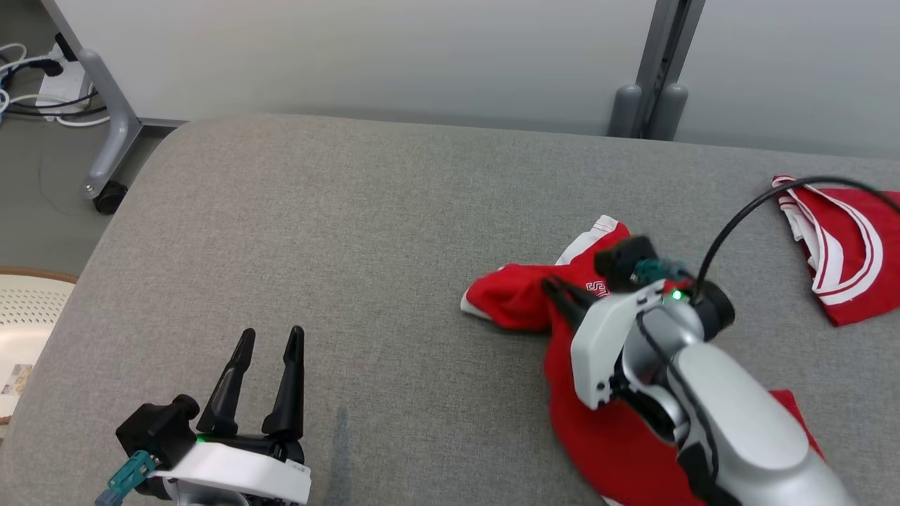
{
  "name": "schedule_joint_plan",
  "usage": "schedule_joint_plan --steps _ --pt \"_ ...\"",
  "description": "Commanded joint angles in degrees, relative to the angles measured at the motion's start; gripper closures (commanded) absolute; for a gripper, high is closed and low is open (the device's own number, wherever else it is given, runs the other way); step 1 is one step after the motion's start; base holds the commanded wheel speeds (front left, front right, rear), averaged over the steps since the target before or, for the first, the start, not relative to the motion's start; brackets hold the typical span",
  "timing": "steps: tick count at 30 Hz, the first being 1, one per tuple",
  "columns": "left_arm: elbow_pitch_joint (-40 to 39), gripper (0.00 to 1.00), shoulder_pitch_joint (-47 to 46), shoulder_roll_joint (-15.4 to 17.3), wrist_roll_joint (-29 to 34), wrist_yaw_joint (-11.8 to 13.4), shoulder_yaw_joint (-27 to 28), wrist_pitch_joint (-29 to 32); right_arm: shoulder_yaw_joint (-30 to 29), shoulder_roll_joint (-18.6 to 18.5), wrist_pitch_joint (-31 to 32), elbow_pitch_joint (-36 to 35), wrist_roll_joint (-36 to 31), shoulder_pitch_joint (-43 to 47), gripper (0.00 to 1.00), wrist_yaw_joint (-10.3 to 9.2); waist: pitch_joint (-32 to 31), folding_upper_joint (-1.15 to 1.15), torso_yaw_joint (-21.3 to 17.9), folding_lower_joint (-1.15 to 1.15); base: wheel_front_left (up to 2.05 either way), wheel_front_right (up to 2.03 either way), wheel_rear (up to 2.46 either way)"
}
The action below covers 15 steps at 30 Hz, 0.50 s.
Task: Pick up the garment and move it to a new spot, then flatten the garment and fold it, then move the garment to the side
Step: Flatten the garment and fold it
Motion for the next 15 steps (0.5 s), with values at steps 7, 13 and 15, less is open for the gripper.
schedule_joint_plan --steps 7,13,15 --pt "-0.3 0.0 -2.38 0.9 -0.6 -0.13 -0.79 -0.09 -8.45 0.67 -7.43 7.09 -0.84 -7.39 1.0 0.01 1.98 0.0 0.5 0.0 0.0 0.0 0.0" --pt "-0.1 0.0 -3.49 1.8 -1.15 -0.13 -1.82 -0.09 -13.06 0.93 -14.9 15.78 -0.48 -12.96 1.0 0.01 4.29 0.0 0.02 0.0 0.0 0.0 0.0" --pt "-0.26 0.0 -4.41 2.08 -1.3 -0.13 -2.24 -0.09 -14.92 -0.14 -17.39 20.15 -1.41 -15.19 1.0 0.0 5.12 0.0 0.12 0.0 0.0 0.0 0.0"
